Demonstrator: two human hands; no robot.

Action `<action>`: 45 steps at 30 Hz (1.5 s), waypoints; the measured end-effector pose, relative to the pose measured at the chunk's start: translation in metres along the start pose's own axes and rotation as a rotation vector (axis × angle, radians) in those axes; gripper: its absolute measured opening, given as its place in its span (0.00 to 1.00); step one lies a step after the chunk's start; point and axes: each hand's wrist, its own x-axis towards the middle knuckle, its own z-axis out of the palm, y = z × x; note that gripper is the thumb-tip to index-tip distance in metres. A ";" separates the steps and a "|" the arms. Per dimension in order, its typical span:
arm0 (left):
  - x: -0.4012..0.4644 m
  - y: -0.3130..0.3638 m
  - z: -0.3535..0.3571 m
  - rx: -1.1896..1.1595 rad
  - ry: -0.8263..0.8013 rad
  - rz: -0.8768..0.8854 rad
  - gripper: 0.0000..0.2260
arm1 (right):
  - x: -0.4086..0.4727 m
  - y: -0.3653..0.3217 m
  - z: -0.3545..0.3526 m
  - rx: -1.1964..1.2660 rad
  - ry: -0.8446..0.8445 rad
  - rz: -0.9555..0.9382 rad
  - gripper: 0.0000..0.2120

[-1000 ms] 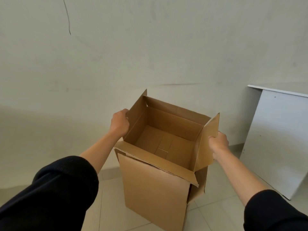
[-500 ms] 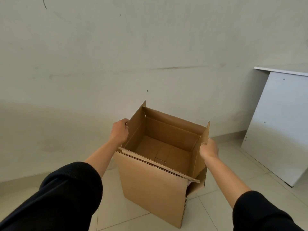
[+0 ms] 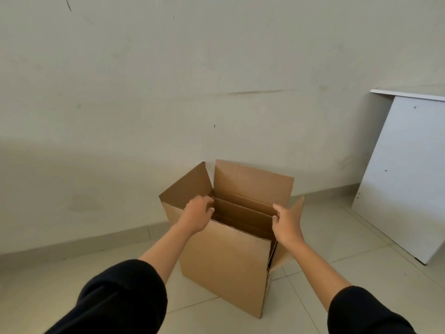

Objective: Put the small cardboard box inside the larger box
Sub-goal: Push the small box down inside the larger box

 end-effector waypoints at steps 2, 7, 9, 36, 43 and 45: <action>-0.011 0.004 0.017 0.007 -0.015 0.017 0.15 | -0.009 0.005 0.004 -0.046 -0.019 -0.055 0.19; -0.027 0.010 0.056 -0.007 0.033 -0.031 0.15 | -0.013 0.024 0.014 -0.286 -0.036 -0.146 0.18; -0.029 0.014 0.065 -0.081 0.081 -0.103 0.15 | -0.006 0.031 0.014 -0.379 -0.013 -0.107 0.18; -0.065 0.085 0.105 -0.770 0.193 -0.689 0.41 | -0.035 0.056 -0.002 -0.123 -0.106 0.032 0.33; -0.032 0.100 0.117 -0.713 0.225 -0.808 0.36 | 0.051 0.090 -0.046 -0.707 -0.283 -0.509 0.24; -0.028 0.100 0.114 -0.689 0.198 -0.805 0.36 | 0.059 0.105 -0.048 -0.732 -0.462 -0.585 0.18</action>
